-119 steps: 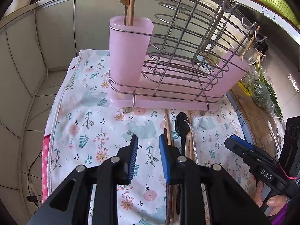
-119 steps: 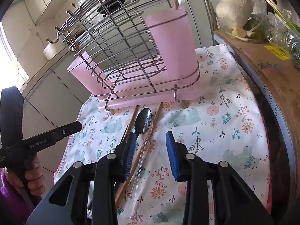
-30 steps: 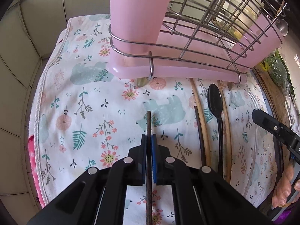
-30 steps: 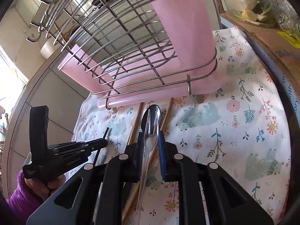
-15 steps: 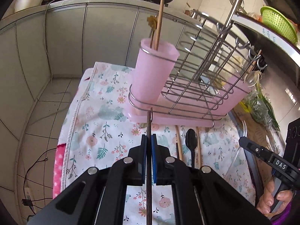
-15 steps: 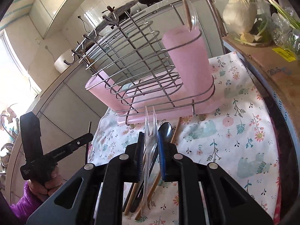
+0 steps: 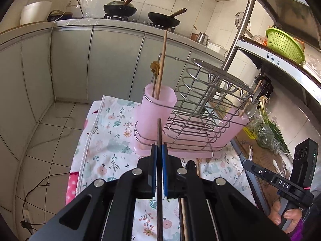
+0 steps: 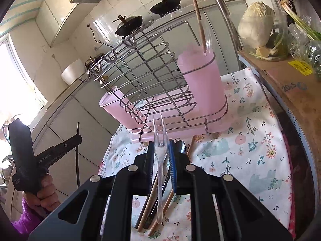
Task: Organize utensils
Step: 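Lift the dark chopstick and clear fork with both tools toward the pink cup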
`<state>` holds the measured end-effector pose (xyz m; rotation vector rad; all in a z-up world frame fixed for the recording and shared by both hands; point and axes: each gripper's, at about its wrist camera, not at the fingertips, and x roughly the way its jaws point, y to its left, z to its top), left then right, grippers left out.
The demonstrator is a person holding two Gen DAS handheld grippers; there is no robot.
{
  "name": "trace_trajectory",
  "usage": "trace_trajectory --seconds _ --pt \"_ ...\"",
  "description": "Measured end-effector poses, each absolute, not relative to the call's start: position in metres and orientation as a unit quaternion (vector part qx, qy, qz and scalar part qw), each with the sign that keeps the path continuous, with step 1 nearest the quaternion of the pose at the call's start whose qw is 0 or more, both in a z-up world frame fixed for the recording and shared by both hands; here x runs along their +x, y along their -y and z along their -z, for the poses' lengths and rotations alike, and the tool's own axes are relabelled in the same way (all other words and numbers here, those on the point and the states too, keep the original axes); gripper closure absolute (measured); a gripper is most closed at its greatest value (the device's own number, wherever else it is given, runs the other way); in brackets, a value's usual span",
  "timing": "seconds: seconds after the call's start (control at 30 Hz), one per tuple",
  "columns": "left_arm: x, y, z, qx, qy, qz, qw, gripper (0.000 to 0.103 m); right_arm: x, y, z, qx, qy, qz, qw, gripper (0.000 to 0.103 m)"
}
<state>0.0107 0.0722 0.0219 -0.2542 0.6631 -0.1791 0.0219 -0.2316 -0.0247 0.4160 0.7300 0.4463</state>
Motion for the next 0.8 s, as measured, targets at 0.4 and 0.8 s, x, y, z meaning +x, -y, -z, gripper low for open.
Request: trace_trajectory --seconds 0.4,0.8 --pt "0.003 -0.078 -0.044 -0.121 -0.295 0.089 0.944 0.099 0.02 0.237 0.007 0.194 -0.331 -0.21 0.899 0.089" --pt "0.002 -0.085 -0.076 -0.116 -0.25 0.088 0.957 0.099 0.034 0.264 -0.041 0.189 -0.288 -0.196 0.918 0.089"
